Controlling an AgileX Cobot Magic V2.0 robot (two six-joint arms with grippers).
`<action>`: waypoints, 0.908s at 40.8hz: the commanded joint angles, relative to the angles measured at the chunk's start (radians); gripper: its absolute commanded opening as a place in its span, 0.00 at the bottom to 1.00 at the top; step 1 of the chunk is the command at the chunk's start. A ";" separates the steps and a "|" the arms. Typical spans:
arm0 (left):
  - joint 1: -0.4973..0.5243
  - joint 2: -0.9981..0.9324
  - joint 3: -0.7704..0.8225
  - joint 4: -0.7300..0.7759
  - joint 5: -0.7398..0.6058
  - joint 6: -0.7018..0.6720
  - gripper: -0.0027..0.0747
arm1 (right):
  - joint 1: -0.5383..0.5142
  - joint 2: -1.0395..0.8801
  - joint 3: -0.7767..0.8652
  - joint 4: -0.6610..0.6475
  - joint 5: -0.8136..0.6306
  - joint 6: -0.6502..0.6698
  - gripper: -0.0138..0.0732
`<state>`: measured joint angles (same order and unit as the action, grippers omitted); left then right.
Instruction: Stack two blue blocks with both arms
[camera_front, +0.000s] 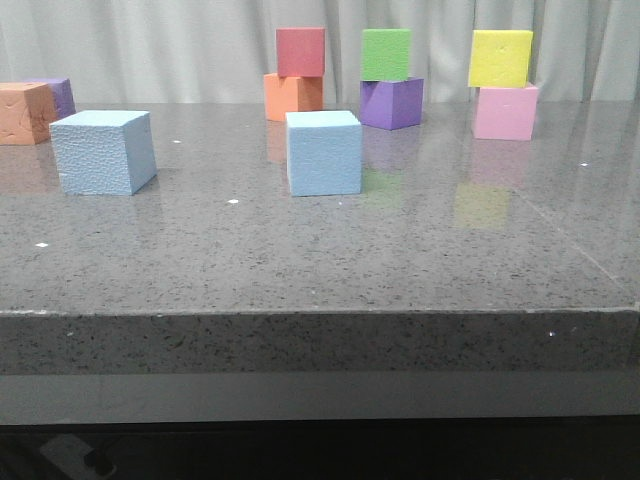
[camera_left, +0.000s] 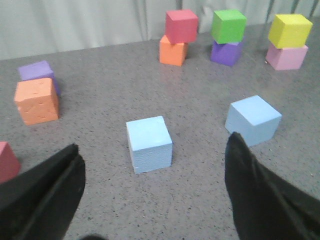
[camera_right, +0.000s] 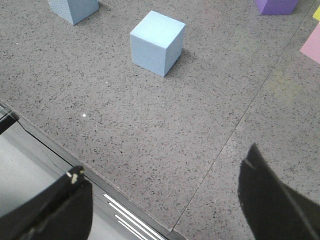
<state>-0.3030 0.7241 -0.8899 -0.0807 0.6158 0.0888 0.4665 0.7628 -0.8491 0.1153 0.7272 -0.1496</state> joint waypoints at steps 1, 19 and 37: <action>-0.042 0.079 -0.079 -0.012 -0.044 0.000 0.76 | -0.005 -0.006 -0.027 -0.002 -0.062 -0.008 0.85; -0.058 0.595 -0.411 0.172 0.200 -0.177 0.77 | -0.005 -0.006 -0.027 -0.002 -0.062 -0.008 0.85; -0.058 0.906 -0.671 0.209 0.309 -0.298 0.78 | -0.005 -0.006 -0.027 -0.002 -0.062 -0.008 0.85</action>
<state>-0.3549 1.6422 -1.5083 0.1312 0.9599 -0.1830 0.4665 0.7628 -0.8491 0.1153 0.7272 -0.1496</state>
